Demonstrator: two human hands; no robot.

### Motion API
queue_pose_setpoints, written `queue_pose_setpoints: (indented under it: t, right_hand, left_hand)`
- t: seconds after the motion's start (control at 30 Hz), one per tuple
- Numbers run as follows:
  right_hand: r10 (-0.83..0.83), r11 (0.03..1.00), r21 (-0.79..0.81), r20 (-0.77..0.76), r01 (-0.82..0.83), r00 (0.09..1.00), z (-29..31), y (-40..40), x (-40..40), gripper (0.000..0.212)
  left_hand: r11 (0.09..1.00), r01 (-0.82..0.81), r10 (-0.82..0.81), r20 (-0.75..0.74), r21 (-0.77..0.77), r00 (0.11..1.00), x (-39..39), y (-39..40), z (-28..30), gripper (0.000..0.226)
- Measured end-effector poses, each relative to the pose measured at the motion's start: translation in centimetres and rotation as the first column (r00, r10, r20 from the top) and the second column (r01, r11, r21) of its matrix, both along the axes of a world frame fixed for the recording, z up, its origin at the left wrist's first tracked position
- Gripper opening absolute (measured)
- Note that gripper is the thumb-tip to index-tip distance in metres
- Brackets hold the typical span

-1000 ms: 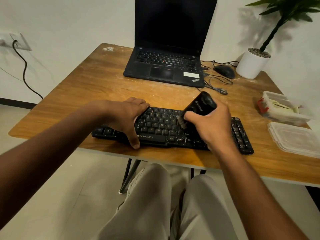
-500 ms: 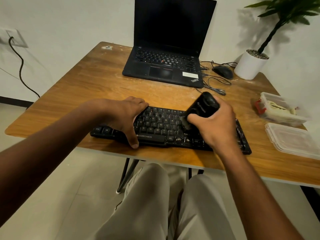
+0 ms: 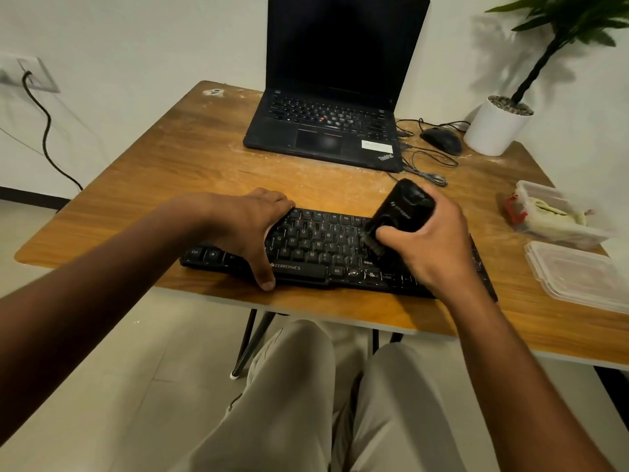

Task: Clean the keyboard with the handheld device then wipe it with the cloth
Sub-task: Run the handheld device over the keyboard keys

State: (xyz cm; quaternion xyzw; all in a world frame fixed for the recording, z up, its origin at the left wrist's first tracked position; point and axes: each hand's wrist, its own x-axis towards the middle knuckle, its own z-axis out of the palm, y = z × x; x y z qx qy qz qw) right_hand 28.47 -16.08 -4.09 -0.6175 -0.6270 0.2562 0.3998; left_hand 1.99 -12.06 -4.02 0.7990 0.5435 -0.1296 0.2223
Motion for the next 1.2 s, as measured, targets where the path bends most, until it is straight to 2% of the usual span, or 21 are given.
queue_pose_setpoints:
  t: [0.1, 0.17, 0.27, 0.37, 0.43, 0.57, 0.63, 0.7, 0.93, 1.1, 1.2]
  right_hand:
    - [0.147, 0.986, -0.060, -0.091, -0.153, 0.985, -0.4, -0.5, -2.5, 0.048]
    - [0.183, 0.977, -0.099, -0.090, -0.191, 0.979, -0.9, -0.5, -2.5, 0.048]
    - [0.147, 0.977, -0.152, -0.019, -0.148, 0.989, -0.5, -0.1, -0.2, 0.050]
    - [0.050, 0.993, -0.113, 0.128, -0.036, 0.991, 0.5, 0.3, 2.0, 0.045]
    - [0.043, 0.997, -0.068, 0.104, -0.036, 0.994, 1.0, 0.2, 1.7, 0.046]
    - [0.297, 0.950, -0.091, -0.037, -0.299, 0.954, 0.9, -0.4, -2.2, 0.057]
    - [0.436, 0.895, -0.085, -0.045, -0.439, 0.899, 0.3, -0.4, -3.8, 0.051]
    - [0.487, 0.868, -0.101, -0.014, -0.486, 0.873, -0.3, -0.2, -3.7, 0.049]
    - [0.418, 0.891, -0.240, 0.105, -0.385, 0.903, 1.3, 0.2, 4.2, 0.057]
    - [0.421, 0.890, -0.151, -0.086, -0.430, 0.903, 1.1, 0.2, 2.2, 0.057]
    - [0.488, 0.863, -0.106, -0.080, -0.494, 0.869, -0.5, -0.2, -0.9, 0.055]
  left_hand:
    - [1.000, 0.003, -0.003, -0.007, -0.003, 1.000, -0.1, 0.1, -0.2, 0.146]
    - [1.000, 0.006, -0.006, -0.011, -0.003, 1.000, -0.1, 0.0, -0.1, 0.145]
    - [1.000, 0.011, -0.011, -0.006, 0.006, 1.000, 0.1, -0.1, 0.1, 0.142]
    - [1.000, 0.011, -0.011, -0.014, 0.010, 1.000, 0.1, -0.2, 0.2, 0.141]
    - [1.000, 0.009, -0.009, -0.017, 0.009, 1.000, 0.1, -0.4, 0.3, 0.141]
    - [1.000, 0.000, 0.000, -0.005, 0.003, 1.000, 0.1, -0.4, 0.4, 0.141]
    - [1.000, 0.003, -0.003, -0.006, -0.001, 1.000, 0.1, -0.3, 0.3, 0.141]
    - [1.000, 0.008, -0.008, -0.005, -0.001, 1.000, 0.0, -0.2, 0.2, 0.141]
    - [1.000, 0.000, 0.000, -0.006, -0.006, 1.000, 0.1, -0.3, 0.4, 0.140]
    - [1.000, 0.004, -0.004, -0.025, -0.005, 1.000, 0.3, -0.3, 0.4, 0.141]
    - [1.000, 0.003, -0.003, -0.042, -0.001, 0.999, 0.3, -0.3, 0.4, 0.142]
